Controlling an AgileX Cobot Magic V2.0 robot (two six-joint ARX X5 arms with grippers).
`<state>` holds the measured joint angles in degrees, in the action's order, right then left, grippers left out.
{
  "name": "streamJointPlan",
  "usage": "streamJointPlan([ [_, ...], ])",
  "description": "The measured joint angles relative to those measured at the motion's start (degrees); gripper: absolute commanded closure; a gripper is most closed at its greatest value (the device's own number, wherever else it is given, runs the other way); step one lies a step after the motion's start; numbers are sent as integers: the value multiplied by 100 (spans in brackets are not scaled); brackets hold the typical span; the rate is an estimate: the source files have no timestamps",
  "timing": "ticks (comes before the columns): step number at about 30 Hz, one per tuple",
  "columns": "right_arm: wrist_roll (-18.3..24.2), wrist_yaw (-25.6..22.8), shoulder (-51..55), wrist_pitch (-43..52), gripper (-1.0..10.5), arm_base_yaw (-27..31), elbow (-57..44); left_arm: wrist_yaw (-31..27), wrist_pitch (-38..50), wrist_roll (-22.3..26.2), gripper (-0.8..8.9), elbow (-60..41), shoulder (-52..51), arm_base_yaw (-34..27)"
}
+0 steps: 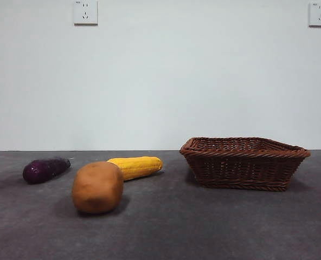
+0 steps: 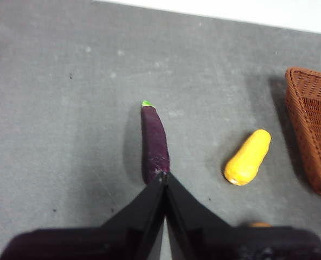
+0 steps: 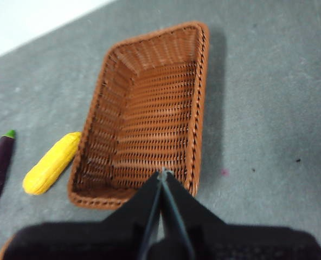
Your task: Help me put the vegetables on the table into the basket
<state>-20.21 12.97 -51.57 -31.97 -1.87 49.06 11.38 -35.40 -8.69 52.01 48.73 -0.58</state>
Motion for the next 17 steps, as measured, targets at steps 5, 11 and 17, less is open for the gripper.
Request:
streamJointPlan([
  [5,111,153,-1169,-260,933,0,925,693,-595,103,817,715,946,0],
  [11,562,643,-3003,-918,367,2,2332,793,-831,286,817,734,1751,2],
  [17,811,658,-4874,-1204,333,2,3768,793,-848,479,817,734,2129,0],
])
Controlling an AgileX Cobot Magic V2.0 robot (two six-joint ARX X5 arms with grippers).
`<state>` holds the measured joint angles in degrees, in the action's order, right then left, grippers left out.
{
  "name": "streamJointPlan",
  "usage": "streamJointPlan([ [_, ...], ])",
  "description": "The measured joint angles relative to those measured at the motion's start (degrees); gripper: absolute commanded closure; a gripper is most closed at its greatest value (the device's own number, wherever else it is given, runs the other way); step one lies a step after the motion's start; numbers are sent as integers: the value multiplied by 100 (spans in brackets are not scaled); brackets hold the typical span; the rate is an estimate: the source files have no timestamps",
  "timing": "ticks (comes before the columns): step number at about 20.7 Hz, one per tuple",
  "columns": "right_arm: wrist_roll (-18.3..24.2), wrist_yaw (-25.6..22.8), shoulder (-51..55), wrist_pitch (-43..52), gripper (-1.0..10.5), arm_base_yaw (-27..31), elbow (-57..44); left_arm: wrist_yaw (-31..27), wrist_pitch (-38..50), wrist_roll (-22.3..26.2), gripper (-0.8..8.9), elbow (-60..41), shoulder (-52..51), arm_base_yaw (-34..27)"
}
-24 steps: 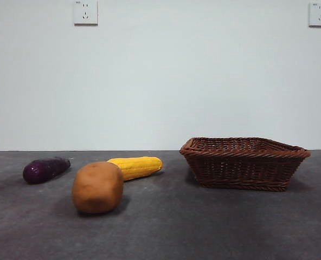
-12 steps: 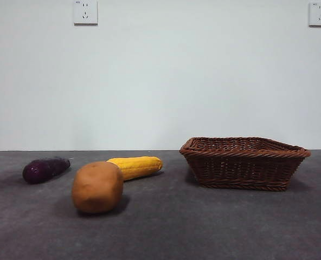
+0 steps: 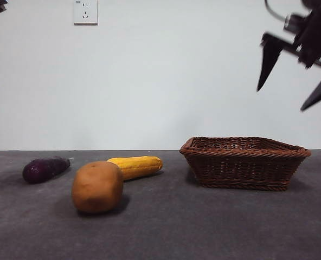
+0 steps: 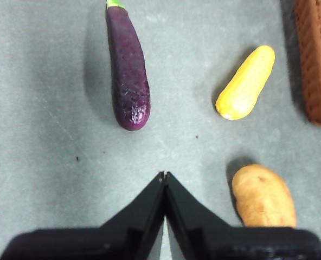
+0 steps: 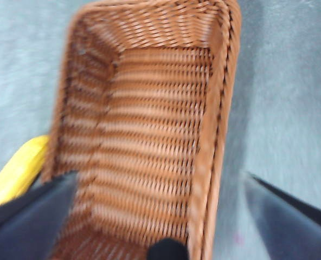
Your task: Help me put the vegetables on the table into the basket
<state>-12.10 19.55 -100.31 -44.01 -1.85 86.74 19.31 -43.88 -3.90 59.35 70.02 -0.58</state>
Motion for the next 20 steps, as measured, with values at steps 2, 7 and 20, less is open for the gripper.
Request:
streamJointPlan([
  [2,63,2,-505,-7,348,0,262,0,0,79,817,0,4,0],
  [7,120,0,-1443,-118,349,0,623,-4,0,229,817,0,7,0],
  [20,271,151,-1921,-417,963,0,634,0,568,240,817,0,9,0],
])
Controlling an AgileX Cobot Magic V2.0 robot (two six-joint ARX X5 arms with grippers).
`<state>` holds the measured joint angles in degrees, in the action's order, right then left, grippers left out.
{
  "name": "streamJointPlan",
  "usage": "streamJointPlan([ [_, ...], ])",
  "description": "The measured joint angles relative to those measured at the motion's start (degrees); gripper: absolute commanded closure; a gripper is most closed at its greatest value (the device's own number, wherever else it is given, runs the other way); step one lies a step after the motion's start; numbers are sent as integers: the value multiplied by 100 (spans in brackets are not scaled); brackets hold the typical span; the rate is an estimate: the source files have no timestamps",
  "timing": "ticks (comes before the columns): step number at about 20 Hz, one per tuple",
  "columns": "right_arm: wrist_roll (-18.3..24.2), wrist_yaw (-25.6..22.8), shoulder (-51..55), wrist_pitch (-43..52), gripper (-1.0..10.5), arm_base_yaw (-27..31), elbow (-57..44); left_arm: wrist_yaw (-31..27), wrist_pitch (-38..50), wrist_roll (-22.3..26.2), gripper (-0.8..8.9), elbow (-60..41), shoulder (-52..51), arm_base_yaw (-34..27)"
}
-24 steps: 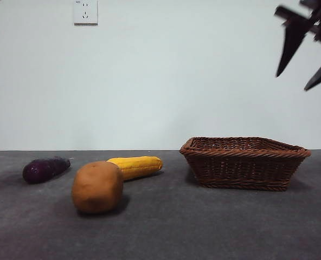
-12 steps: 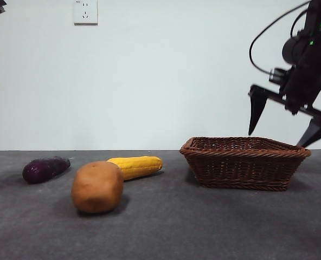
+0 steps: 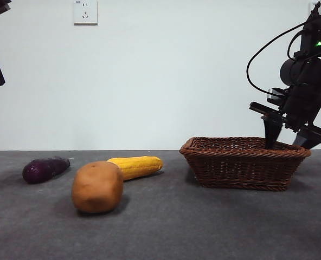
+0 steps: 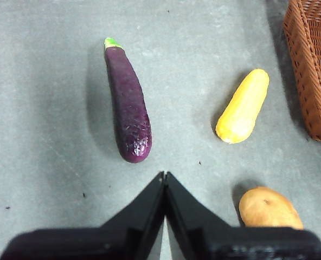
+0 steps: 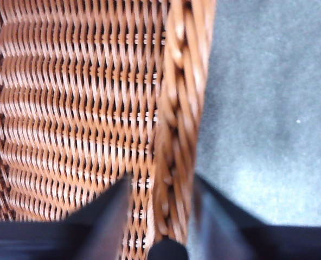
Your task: Help me put the vegetables on the table into the basket
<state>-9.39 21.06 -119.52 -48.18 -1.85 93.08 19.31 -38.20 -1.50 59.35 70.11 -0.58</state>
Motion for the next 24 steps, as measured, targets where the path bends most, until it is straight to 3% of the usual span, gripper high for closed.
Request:
streamJointPlan([
  [4,-24,203,0,-77,963,118,50,0,13,15,817,0,0,0],
  [7,44,702,15,-332,963,356,85,31,2,127,814,0,17,20],
  [9,155,682,223,-531,963,476,85,39,-103,286,793,7,136,111],
  [12,345,682,953,-774,963,562,87,39,-420,514,365,256,673,337],
  [13,417,684,1193,-848,963,555,87,39,-575,608,300,463,951,476],
  [15,551,680,1543,-1145,963,549,87,-55,-870,791,300,1016,1541,782],
  [18,643,638,2127,-1434,963,544,87,-551,-1416,1012,206,2131,2533,1318],
  [24,645,319,2975,-1869,963,601,87,-901,-1401,1419,214,4065,4264,2199],
])
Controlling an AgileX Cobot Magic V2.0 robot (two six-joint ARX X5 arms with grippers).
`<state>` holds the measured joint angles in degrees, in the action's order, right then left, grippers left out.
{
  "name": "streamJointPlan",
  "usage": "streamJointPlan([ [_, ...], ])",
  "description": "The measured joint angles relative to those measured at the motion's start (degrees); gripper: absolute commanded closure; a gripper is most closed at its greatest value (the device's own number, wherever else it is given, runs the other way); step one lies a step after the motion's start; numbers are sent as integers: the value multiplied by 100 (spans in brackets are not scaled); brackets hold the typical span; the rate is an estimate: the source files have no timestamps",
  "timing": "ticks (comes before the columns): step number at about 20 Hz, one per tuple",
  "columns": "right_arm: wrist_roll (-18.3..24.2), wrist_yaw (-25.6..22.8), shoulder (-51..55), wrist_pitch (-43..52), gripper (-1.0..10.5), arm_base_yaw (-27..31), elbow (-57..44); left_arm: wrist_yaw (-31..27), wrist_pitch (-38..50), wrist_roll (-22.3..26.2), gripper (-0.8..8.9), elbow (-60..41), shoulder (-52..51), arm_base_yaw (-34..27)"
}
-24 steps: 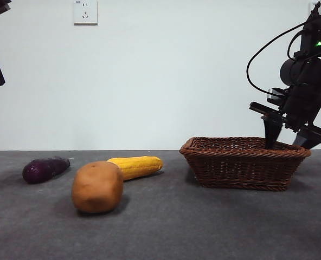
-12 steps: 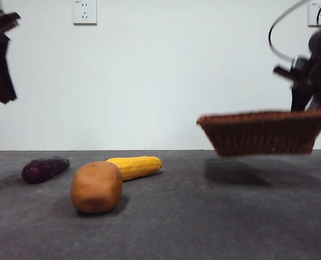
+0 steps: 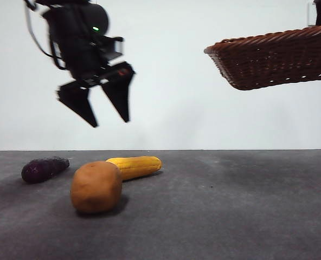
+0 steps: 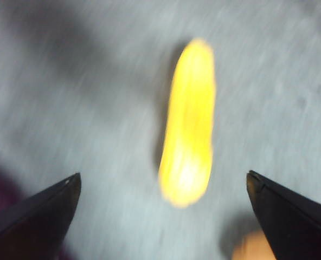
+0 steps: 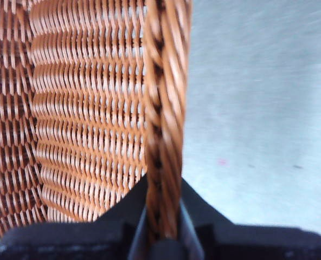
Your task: Help me put the vegetables on the table into the basket
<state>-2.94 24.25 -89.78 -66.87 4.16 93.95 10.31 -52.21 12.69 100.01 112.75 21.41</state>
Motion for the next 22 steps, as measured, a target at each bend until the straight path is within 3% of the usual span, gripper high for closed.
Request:
streamJointPlan([
  [8,48,-192,81,-389,963,35,0,39,44,229,224,361,953,315],
  [10,94,-192,81,-424,963,35,0,39,44,229,285,361,1010,315],
  [15,127,-192,81,-426,963,35,0,37,33,168,291,361,1209,315],
  [18,131,-192,81,-426,963,37,0,-13,66,118,546,361,1226,334],
  [21,146,-192,81,-448,963,35,0,-37,61,11,577,361,1226,345],
  [22,149,-192,81,-476,963,37,0,-59,61,-24,638,361,1226,348],
])
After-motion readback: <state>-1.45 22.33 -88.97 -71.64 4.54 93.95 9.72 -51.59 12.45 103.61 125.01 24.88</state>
